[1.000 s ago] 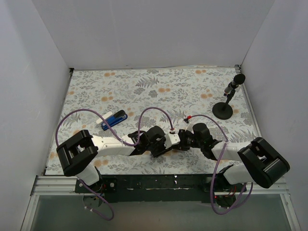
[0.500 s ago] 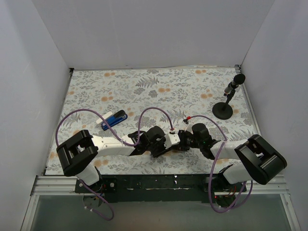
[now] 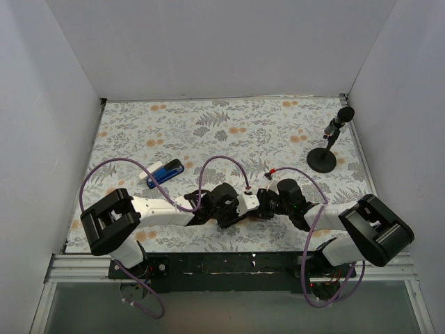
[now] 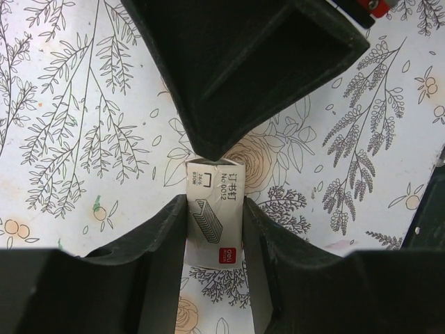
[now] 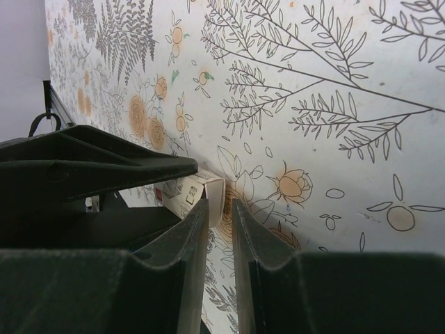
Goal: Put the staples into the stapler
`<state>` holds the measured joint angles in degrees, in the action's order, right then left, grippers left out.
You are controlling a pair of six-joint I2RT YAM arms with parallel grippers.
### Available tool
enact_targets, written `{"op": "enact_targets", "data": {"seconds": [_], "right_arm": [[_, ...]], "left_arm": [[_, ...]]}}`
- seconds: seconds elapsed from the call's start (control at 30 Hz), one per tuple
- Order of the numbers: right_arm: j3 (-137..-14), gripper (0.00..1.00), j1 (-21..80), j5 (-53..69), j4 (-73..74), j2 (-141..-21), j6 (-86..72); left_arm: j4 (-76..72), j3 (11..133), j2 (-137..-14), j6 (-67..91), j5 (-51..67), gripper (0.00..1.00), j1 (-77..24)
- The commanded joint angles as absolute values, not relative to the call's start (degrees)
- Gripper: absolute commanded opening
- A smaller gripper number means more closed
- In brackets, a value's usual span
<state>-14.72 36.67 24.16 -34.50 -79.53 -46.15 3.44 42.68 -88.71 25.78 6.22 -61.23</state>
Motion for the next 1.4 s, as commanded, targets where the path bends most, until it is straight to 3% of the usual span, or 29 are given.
{"op": "enact_targets", "data": {"seconds": [0.0, 0.97, 1.13, 1.37], "right_arm": [[-14.68, 0.27, 37.53, 24.08, -34.98, -78.58, -45.17], [-15.03, 0.35, 39.02, 25.14, -36.31, -77.96, -46.06], [-14.85, 0.36, 38.85, 17.69, -30.51, -74.01, -44.3], [-16.7, 0.48, 38.76, 0.63, -13.73, -61.54, -39.82]], "left_arm": [[2.2, 42.54, -85.61, 25.84, 6.42, 0.34, -61.17], [2.55, 42.89, -86.57, 26.19, 5.36, 0.33, -61.17], [3.51, 44.12, -88.5, 29.08, 0.8, 0.33, -61.17], [10.45, 49.82, -94.74, 41.46, -16.06, 0.33, -61.17]]}}
